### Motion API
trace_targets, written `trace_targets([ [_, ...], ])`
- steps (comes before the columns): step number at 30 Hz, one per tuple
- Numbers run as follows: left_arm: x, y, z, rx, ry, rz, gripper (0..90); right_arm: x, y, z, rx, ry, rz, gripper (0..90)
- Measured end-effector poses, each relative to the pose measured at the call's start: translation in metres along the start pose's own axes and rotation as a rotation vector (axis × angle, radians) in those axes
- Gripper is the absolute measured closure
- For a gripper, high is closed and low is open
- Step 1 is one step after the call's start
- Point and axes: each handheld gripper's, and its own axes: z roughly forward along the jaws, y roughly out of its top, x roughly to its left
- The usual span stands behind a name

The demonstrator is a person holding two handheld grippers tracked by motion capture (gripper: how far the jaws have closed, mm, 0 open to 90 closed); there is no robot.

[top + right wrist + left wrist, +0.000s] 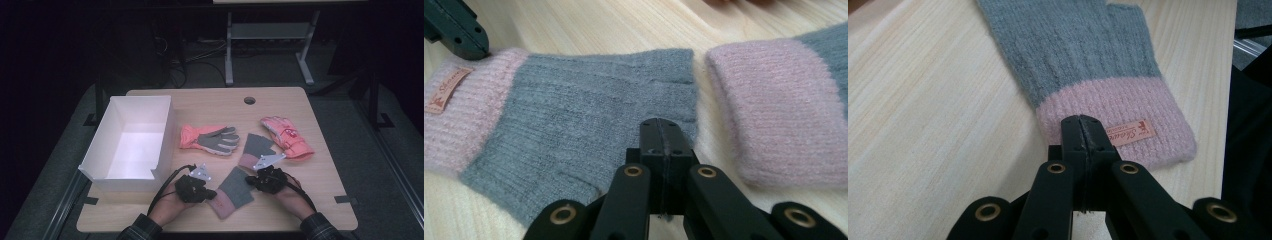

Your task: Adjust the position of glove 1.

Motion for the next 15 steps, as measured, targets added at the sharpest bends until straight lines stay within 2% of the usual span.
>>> trace_targets([
  [15,0.0,0.0,0.0,0.002,-0.015,-0.004,89.7,-0.006,0.013,0.013,-0.013,-0.01,-0.001,90.0],
])
